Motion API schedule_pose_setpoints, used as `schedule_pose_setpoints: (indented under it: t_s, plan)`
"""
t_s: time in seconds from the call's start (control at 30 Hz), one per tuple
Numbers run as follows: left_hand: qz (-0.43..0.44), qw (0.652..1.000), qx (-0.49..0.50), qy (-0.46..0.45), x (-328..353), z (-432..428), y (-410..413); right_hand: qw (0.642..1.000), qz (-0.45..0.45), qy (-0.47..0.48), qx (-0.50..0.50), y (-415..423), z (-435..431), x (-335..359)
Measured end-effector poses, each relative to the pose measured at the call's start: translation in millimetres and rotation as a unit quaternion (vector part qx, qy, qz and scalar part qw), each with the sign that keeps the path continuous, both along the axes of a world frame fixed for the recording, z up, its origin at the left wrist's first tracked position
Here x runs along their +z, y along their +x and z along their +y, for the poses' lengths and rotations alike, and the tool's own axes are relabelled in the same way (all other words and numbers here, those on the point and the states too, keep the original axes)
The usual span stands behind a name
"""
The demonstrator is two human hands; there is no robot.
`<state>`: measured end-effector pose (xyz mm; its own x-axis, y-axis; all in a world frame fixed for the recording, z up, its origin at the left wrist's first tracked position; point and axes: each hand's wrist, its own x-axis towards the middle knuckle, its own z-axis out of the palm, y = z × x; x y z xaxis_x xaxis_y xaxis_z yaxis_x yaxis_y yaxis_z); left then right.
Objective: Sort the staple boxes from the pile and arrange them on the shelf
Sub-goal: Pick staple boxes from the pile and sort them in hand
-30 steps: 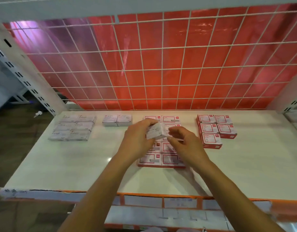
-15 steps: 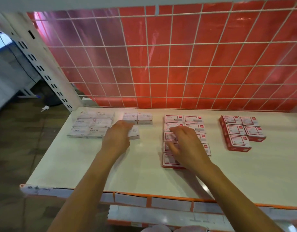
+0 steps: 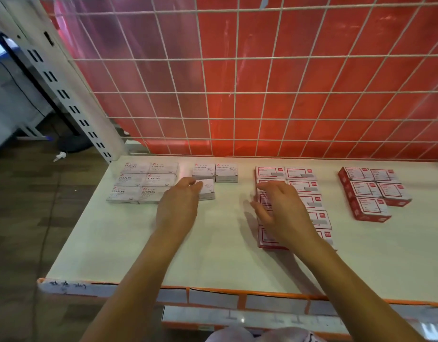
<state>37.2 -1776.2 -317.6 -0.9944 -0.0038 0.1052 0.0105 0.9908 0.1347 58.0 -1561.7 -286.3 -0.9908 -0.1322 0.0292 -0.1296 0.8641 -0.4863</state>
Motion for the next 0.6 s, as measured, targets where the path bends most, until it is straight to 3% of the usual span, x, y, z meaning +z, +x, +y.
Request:
schedule_pose_setpoints:
  t_s: [0.6]
  plan:
    - [0.041,0.998,-0.020,0.038,-0.1,-0.3,-4.2,0.996,-0.006,0.091,0.004,-4.2,-2.9,-5.3]
